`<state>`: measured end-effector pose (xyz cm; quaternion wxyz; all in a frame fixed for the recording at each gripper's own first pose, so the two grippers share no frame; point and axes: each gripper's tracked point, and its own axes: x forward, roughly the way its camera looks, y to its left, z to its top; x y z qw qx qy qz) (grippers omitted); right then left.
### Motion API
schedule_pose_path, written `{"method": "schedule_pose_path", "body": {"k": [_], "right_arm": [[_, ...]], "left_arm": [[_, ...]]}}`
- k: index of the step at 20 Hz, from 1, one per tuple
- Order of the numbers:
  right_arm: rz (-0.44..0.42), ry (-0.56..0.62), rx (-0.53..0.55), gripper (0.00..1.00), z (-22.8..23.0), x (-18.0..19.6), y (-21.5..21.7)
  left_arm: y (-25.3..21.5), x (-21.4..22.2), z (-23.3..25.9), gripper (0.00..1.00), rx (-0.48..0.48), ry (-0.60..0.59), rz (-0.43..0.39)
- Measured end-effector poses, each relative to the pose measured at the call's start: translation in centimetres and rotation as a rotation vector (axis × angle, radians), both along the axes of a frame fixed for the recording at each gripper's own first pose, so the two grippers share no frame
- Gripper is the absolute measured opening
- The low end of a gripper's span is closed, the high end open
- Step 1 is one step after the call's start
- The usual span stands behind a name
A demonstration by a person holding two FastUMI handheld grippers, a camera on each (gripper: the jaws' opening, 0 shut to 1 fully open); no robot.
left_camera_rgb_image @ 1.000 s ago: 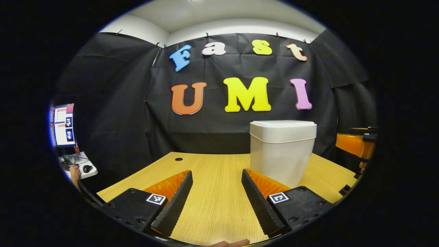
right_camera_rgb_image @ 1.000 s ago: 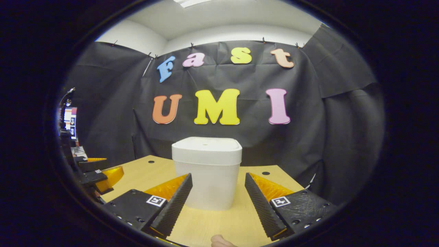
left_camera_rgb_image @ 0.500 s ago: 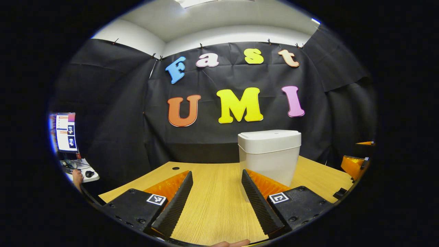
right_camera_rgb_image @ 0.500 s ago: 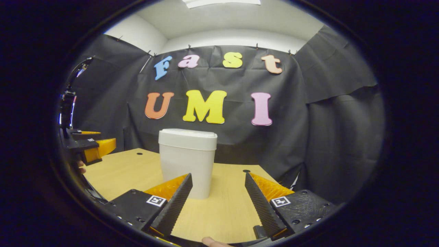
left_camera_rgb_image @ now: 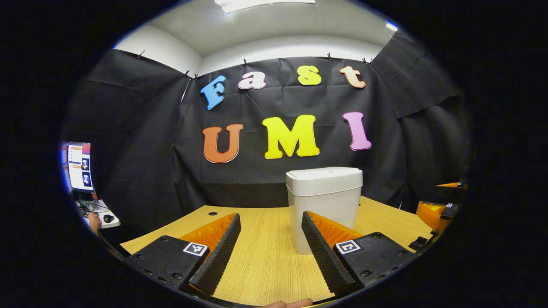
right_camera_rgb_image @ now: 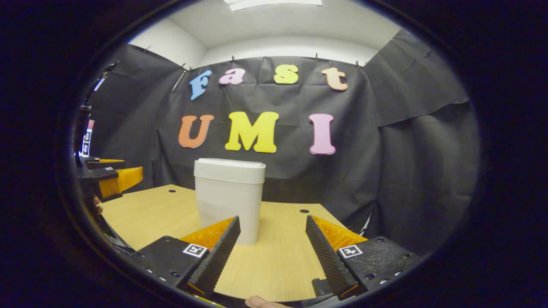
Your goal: Press the lid of the desktop garbage bin to open it, pick up the crumpled paper on the desktop and throw it into the bin, then pick up the pop can on the desktop and drop it into the bin, and finally close the garbage bin lid.
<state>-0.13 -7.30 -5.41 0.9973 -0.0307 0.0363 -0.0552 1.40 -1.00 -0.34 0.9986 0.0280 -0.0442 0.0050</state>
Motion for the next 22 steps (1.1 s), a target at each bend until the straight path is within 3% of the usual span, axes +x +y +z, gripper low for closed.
{"method": "schedule_pose_path", "body": {"k": [3,22], "right_arm": [[0.087,0.034,0.057,0.95,-0.4,-0.4,1.9],[0.071,0.114,0.005,0.95,-3.0,0.3,1.6]], "left_arm": [[0.1,0.3,-0.5,0.93,-0.010,0.015,0.001],[-1.4,1.0,-2.2,0.93,-0.013,0.080,-0.042]]}}
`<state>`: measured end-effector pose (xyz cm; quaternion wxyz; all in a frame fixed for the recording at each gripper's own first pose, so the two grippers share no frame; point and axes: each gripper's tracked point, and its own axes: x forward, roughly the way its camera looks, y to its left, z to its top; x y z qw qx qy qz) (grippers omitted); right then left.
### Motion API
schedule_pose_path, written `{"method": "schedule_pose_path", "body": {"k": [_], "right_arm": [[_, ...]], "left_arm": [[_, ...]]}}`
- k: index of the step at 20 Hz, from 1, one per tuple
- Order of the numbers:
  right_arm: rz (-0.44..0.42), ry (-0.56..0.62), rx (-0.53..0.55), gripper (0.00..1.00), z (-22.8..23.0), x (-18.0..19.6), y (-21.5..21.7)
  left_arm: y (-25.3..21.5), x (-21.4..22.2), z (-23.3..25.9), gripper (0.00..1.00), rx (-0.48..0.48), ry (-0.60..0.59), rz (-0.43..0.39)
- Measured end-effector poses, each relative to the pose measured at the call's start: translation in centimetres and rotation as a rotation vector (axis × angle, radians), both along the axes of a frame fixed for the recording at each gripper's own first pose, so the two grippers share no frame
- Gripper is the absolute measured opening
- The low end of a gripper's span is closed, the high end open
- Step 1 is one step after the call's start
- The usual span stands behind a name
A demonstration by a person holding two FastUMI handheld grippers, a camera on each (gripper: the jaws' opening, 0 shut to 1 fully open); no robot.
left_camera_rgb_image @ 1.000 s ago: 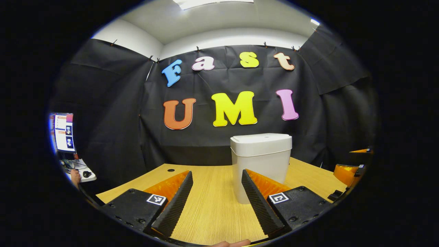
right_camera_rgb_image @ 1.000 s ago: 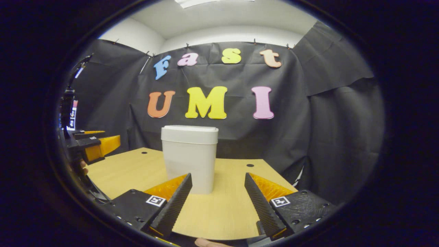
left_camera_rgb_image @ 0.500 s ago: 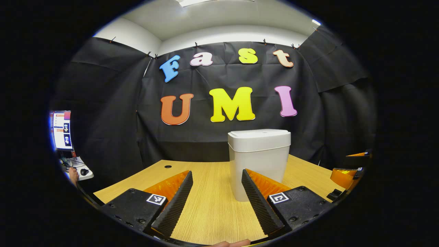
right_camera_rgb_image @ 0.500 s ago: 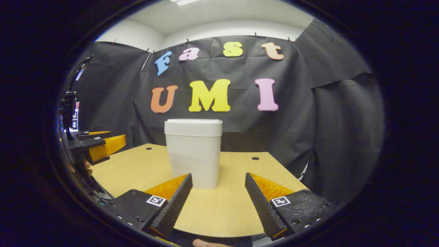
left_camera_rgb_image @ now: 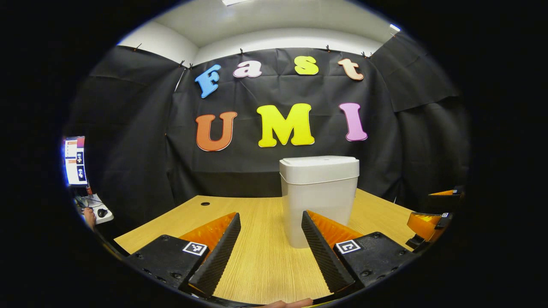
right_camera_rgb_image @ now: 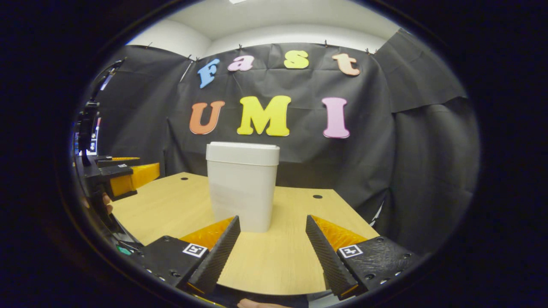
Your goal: Press the lid of the desktop garbage bin to open it, pick up the crumpled paper on the desktop and throw it into the bin, then pick up the pop can on the desktop and drop it into the bin, and finally close the garbage bin lid.
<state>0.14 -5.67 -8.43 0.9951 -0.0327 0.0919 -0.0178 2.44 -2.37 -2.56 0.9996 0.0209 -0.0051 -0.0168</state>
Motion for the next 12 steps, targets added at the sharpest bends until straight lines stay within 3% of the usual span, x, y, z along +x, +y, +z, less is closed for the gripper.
{"method": "schedule_pose_path", "body": {"k": [7,12], "right_arm": [[-0.002,0.020,-0.033,0.95,-0.8,0.1,0.1],[-0.050,0.012,-0.006,0.95,-0.7,0.5,-1.3]], "left_arm": [[-0.5,0.3,-0.6,0.93,0.017,0.019,-0.006],[-0.7,0.4,-1.0,0.93,0.018,0.030,-0.010]]}}
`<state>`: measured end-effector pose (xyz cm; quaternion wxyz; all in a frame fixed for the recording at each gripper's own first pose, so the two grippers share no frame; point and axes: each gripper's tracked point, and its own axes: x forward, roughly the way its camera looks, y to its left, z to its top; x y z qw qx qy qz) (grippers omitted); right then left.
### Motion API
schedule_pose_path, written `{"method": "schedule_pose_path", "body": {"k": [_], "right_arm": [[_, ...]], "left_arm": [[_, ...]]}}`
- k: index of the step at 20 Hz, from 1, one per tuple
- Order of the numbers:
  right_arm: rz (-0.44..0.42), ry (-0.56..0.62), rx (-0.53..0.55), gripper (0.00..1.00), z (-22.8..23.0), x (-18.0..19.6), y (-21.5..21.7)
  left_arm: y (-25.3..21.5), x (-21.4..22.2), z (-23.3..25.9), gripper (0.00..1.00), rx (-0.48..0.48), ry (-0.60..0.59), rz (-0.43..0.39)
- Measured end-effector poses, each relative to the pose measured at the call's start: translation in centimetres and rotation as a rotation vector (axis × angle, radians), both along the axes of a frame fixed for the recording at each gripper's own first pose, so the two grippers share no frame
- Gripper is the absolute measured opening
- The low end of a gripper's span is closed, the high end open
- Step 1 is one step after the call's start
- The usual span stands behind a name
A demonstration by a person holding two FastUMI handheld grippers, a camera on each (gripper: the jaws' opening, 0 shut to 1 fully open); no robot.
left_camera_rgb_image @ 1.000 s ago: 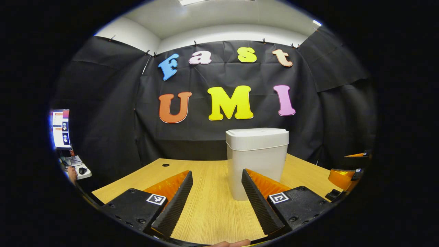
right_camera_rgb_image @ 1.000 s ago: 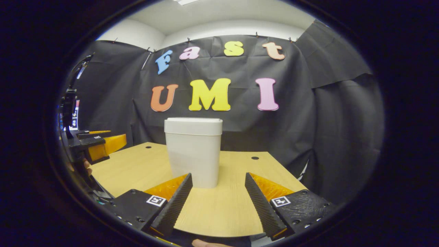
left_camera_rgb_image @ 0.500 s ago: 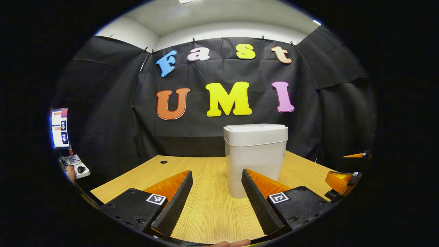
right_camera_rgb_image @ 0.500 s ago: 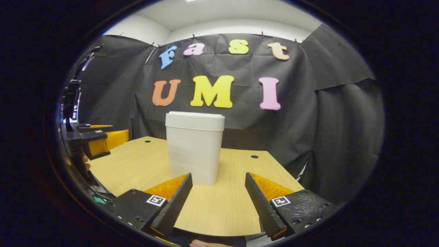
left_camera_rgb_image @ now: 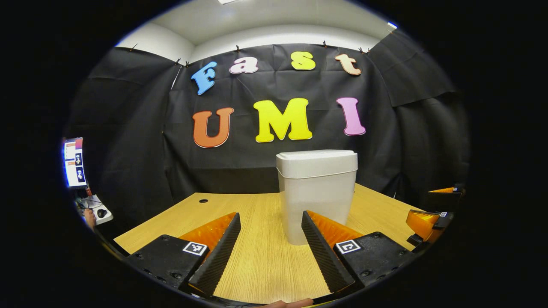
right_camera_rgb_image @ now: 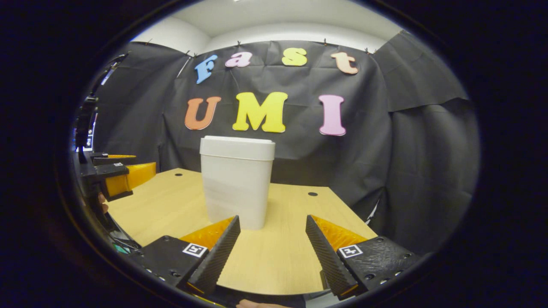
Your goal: Press the lid of the desktop garbage bin to open it, pick up the crumpled paper on the desktop and throw it into the bin, then pick up the pop can on the desktop and drop it into the bin, and finally close the garbage bin lid.
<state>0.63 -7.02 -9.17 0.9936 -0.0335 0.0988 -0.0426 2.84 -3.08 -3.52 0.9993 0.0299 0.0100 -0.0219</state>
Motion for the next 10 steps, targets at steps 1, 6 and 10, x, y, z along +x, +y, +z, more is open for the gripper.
{"method": "schedule_pose_path", "body": {"k": [1,6,10], "right_arm": [[-0.006,0.002,0.006,0.95,0.00,0.08,-0.23],[-0.010,0.010,0.009,0.95,-0.15,-0.15,-0.46],[-0.009,-0.004,0.009,0.95,0.54,-0.50,-0.29]], "left_arm": [[0.04,0.03,-0.07,0.93,0.001,0.002,0.002],[-0.18,0.04,-0.27,0.93,0.005,0.010,0.002],[-0.34,0.16,-0.51,0.93,0.007,0.013,0.000]]}}
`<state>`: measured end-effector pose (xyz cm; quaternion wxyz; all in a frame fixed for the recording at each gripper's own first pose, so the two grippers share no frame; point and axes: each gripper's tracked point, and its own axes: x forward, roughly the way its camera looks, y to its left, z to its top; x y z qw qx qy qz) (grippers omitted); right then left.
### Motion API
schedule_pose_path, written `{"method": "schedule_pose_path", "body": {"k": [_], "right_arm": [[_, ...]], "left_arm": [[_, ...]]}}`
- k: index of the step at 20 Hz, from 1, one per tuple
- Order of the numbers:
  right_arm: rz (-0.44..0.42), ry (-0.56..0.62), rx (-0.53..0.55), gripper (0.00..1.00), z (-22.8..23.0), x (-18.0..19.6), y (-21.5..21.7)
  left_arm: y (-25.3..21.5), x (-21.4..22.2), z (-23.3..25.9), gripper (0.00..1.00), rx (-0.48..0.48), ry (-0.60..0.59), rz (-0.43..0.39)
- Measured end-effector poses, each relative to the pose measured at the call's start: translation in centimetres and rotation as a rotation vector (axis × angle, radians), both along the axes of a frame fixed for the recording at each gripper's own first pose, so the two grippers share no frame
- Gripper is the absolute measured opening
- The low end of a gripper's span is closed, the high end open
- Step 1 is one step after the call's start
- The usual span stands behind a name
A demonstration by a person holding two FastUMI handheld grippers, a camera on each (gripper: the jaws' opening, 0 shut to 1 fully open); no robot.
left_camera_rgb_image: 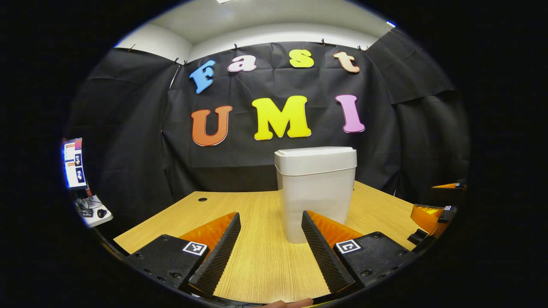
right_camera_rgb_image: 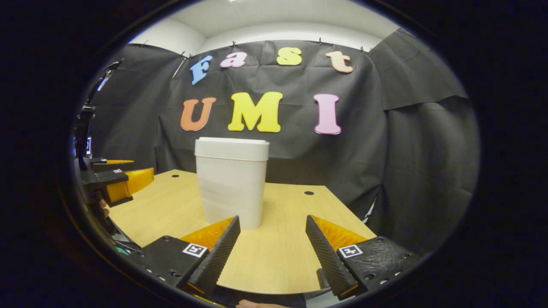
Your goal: Press the lid of the desktop garbage bin to open it, pick up the crumpled paper on the desktop and throw it into the bin, then pick up the pop can on the desktop and drop it into the bin, and finally close the garbage bin lid.
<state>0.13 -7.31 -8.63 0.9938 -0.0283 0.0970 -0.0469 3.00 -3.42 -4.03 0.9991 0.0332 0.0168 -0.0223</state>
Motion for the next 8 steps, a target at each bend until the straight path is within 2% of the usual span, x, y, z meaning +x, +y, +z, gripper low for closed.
{"method": "schedule_pose_path", "body": {"k": [1,2,5,6,8], "right_arm": [[-0.001,-0.006,0.003,0.98,0.2,-0.1,0.0],[-0.002,-0.010,0.005,0.95,0.3,-0.3,0.0],[-0.001,-0.020,0.010,0.95,0.7,-0.4,0.1],[-0.003,-0.020,0.014,0.92,0.9,-0.4,0.0],[0.034,-0.031,0.029,0.95,2.0,-0.6,0.9]], "left_arm": [[0.0,0.0,0.1,0.93,-0.003,-0.002,0.002],[0.0,0.0,0.1,0.93,-0.006,-0.005,0.003],[0.4,-0.2,0.7,0.93,-0.011,-0.030,0.025],[0.5,-0.3,0.9,0.93,-0.011,-0.041,0.033],[0.0,-0.3,0.9,0.93,-0.012,-0.045,0.034]]}}
